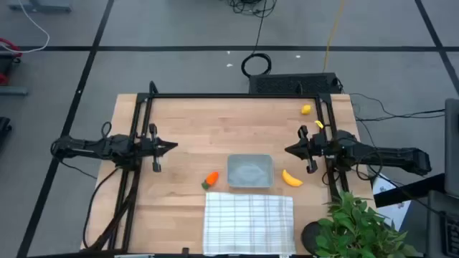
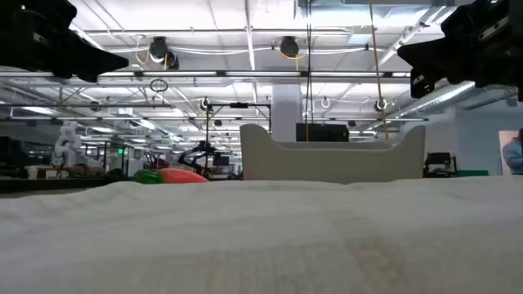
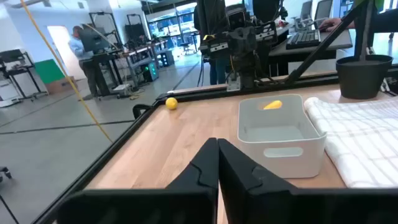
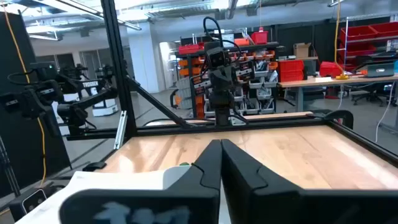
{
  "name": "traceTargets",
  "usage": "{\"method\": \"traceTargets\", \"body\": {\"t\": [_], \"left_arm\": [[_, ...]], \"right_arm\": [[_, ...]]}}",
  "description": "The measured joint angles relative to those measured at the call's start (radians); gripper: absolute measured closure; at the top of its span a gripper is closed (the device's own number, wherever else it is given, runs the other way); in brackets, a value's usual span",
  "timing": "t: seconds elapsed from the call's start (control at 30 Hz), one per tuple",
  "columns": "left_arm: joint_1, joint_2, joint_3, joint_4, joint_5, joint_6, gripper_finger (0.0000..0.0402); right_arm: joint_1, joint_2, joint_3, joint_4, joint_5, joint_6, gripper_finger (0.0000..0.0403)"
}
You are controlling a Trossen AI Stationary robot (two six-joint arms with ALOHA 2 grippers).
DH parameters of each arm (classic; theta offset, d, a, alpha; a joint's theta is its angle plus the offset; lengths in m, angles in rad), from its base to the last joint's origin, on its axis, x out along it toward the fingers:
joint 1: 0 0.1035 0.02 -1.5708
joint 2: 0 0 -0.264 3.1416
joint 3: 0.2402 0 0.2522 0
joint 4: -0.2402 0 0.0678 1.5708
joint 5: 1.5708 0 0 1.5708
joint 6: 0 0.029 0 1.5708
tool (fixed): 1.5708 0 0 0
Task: Pick and placing Produce into tupperware
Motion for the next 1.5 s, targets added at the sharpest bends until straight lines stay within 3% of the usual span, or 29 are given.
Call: {"method": "traceTargets", "body": {"t": [0.37, 0.8, 1.2, 1.5], "left_arm": [[0.000, 0.000, 0.000, 0.000, 0.000, 0.000, 0.0374], [0.000, 0.000, 0.000, 0.000, 0.000, 0.000, 0.0399], [0.000, 0.000, 0.000, 0.000, 0.000, 0.000, 0.0374], [0.000, 0.000, 0.000, 0.000, 0.000, 0.000, 0.0389]], "right_arm": [[0.000, 0.000, 0.000, 0.000, 0.000, 0.000, 0.0403], [0.000, 0.000, 0.000, 0.000, 0.000, 0.000, 0.0403], [0.000, 0.000, 0.000, 0.000, 0.000, 0.000, 0.0403], [0.000, 0.000, 0.000, 0.000, 0.000, 0.000, 0.0403]]}}
